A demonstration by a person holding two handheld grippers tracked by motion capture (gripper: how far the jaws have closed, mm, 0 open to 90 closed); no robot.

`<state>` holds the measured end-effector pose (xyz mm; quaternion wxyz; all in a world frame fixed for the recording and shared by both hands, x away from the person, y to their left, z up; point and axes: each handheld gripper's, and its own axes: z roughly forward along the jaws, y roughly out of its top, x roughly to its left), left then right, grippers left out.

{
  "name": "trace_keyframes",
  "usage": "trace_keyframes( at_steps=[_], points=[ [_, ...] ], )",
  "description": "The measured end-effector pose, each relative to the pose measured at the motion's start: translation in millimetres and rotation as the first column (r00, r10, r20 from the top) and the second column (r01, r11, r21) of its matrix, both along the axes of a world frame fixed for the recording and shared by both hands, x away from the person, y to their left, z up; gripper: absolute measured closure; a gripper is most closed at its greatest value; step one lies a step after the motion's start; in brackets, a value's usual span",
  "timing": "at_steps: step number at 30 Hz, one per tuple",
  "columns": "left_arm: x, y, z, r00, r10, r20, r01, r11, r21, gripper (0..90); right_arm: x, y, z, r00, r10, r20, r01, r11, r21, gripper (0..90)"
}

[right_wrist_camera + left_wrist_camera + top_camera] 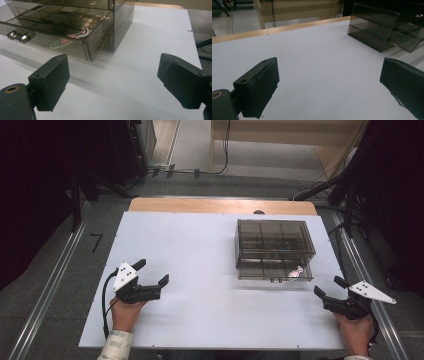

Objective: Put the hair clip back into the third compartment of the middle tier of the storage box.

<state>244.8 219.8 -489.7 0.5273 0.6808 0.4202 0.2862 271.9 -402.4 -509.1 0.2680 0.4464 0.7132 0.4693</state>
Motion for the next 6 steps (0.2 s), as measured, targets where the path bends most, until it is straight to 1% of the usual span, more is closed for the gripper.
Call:
trace_keyframes(
  at_steps=[6],
  points=[
    [-4.7,4.6,-1.5,0.9999,0.015,-0.006,-0.015,0.9999,0.002,2.0,-0.2,0.2,0.1,1.0,0.0,-0.001,0.0,1.0,-0.001,9.1]
  ],
)
